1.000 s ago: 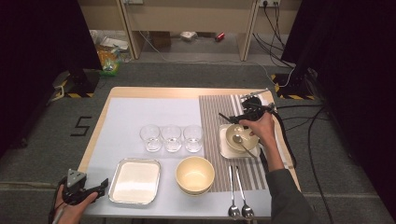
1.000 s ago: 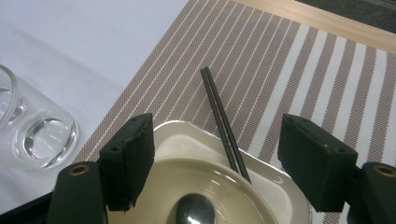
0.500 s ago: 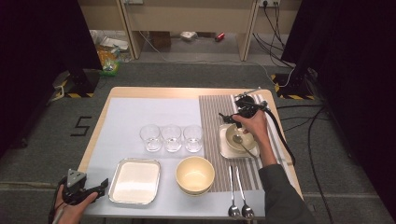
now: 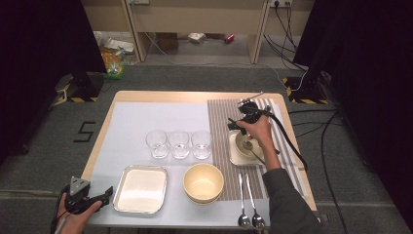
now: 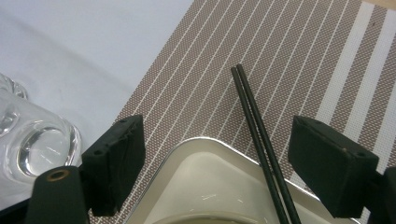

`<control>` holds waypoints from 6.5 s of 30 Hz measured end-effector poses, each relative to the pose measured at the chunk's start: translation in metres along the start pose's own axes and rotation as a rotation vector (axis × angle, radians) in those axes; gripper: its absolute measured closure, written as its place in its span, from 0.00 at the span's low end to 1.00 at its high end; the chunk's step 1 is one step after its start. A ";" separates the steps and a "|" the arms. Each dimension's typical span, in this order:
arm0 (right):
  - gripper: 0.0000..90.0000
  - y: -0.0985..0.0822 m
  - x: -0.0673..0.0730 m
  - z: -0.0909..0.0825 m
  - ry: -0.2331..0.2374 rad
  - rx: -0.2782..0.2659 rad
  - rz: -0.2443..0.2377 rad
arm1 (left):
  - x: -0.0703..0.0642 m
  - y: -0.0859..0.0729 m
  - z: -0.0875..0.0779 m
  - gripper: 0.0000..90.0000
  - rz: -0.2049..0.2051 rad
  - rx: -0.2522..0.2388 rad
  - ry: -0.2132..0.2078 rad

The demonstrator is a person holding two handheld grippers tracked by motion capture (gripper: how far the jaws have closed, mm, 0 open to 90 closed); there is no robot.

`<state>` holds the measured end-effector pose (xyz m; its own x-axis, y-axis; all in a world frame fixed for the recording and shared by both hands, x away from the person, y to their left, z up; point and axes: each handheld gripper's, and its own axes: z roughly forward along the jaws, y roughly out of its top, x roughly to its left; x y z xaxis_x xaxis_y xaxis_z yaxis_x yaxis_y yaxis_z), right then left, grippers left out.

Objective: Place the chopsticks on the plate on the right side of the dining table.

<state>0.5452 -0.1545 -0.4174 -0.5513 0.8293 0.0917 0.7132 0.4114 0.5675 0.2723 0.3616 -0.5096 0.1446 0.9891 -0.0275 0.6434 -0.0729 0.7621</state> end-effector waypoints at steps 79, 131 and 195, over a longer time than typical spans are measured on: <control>0.22 0.012 0.000 0.035 0.001 0.138 0.091 | 0.000 0.000 0.000 0.15 0.002 0.002 0.002; 0.23 0.012 -0.005 0.033 0.023 0.187 0.127 | 0.000 0.001 0.000 0.15 0.002 0.005 0.004; 0.24 0.017 0.002 0.032 0.059 0.200 0.095 | -0.001 0.001 0.000 0.15 0.002 0.011 0.004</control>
<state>0.5701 -0.1341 -0.4335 -0.4980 0.8467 0.1874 0.8312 0.4044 0.3815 0.2727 0.3609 -0.5086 0.1431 0.9894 -0.0230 0.6512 -0.0766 0.7551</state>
